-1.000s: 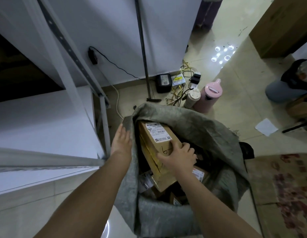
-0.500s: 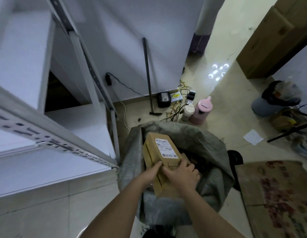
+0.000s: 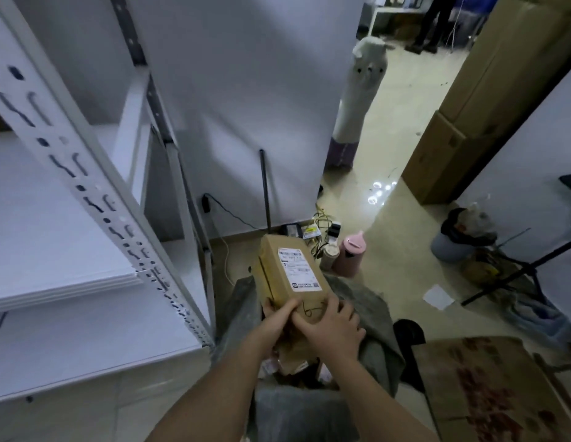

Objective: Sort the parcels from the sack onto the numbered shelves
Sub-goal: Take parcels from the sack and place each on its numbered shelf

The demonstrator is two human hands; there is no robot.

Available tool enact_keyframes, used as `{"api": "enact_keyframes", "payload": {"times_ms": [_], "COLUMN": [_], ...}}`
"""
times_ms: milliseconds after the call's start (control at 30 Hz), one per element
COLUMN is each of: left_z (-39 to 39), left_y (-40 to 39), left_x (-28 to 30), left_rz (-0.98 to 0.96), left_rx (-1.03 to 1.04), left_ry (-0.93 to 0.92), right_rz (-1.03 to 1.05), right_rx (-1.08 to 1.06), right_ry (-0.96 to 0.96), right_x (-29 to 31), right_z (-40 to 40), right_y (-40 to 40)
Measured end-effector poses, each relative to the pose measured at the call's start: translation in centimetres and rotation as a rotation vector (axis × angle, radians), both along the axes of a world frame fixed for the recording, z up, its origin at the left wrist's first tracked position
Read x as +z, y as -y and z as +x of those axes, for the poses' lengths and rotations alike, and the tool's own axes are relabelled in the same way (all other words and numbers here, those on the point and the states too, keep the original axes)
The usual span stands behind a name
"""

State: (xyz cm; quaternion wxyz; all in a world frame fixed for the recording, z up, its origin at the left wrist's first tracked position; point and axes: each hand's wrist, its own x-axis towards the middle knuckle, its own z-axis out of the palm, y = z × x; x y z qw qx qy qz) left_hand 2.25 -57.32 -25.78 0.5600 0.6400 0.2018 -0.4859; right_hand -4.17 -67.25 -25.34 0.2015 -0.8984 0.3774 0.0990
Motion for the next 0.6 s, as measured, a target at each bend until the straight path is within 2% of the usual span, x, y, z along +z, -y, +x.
{"api": "enact_keyframes", "payload": {"times_ms": [100, 233, 300, 367, 500, 600], "left_z": [-1.1, -4.7, -7.0, -9.5, -13.2, -14.7], "left_y": [-0.5, -1.9, -2.3, -2.6, -3.5, -4.1], "left_x": [2.0, 4.5, 5.6, 6.9, 8.4, 8.8], "left_rz": [0.004, -0.052, -0.076, -0.137, -0.172, -0.147], "left_rx": [0.058, 0.03, 0.041, 0.08, 0.063, 0.071], "left_ry": [0.081, 0.132, 0.166, 0.202, 0.235, 0.285], "right_rz": [0.036, 0.464, 0.673, 0.836, 1.006, 1.049], "right_rx": [0.048, -0.134, -0.242, -0.261, -0.26, -0.268], "right_ry": [0.164, 0.437, 0.435, 0.42, 0.38, 0.391], "right_x": [1.7, 3.1, 4.2, 5.8, 7.6, 7.8], "right_z": [-1.8, -4.2, -5.1, -6.7, -9.6, -11.0], "right_y": [0.5, 1.7, 2.3, 3.0, 3.2, 1.9]}}
